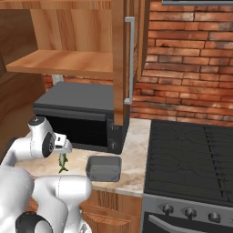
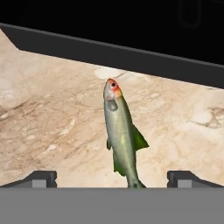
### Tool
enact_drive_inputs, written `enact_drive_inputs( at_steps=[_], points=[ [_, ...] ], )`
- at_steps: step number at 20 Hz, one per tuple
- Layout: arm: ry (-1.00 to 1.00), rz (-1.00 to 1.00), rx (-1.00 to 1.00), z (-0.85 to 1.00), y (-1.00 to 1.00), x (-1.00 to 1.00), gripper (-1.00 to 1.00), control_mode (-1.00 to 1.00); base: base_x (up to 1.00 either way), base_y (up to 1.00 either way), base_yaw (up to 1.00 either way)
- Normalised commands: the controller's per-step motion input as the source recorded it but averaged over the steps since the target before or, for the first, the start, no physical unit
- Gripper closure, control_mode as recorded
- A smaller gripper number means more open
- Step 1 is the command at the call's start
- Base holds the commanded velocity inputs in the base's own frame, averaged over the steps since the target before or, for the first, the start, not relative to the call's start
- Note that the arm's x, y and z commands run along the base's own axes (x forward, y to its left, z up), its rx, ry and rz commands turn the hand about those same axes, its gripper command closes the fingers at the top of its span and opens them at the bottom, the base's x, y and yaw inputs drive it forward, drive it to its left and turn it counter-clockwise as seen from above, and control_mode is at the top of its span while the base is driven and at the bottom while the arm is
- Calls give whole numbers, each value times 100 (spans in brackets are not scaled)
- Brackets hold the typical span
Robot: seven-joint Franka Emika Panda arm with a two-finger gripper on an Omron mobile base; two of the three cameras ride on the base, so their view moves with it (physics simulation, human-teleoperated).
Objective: Retrieve the tupperware from the cabinet, then place the raw meat into the tupperware to avoid contamination.
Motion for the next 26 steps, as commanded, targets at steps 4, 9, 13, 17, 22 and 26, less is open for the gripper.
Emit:
enact_drive_inputs(
  at_steps=[4, 9, 13, 17, 22, 26],
  points=[
    [0, 0, 0, -41, -10, 10, -100, -100, 0, 0, 0],
    [0, 0, 1, -39, -15, 8, -100, -100, 0, 0, 0],
    [0, 0, 3, -38, -22, 5, -100, -100, 0, 0, 0],
    [0, 0, 3, -34, -18, 5, -100, -100, 0, 0, 0],
    [0, 0, 2, -30, -7, 6, -100, -100, 0, 0, 0],
    [0, 0, 2, -29, -2, 6, -100, -100, 0, 0, 0]
  ],
)
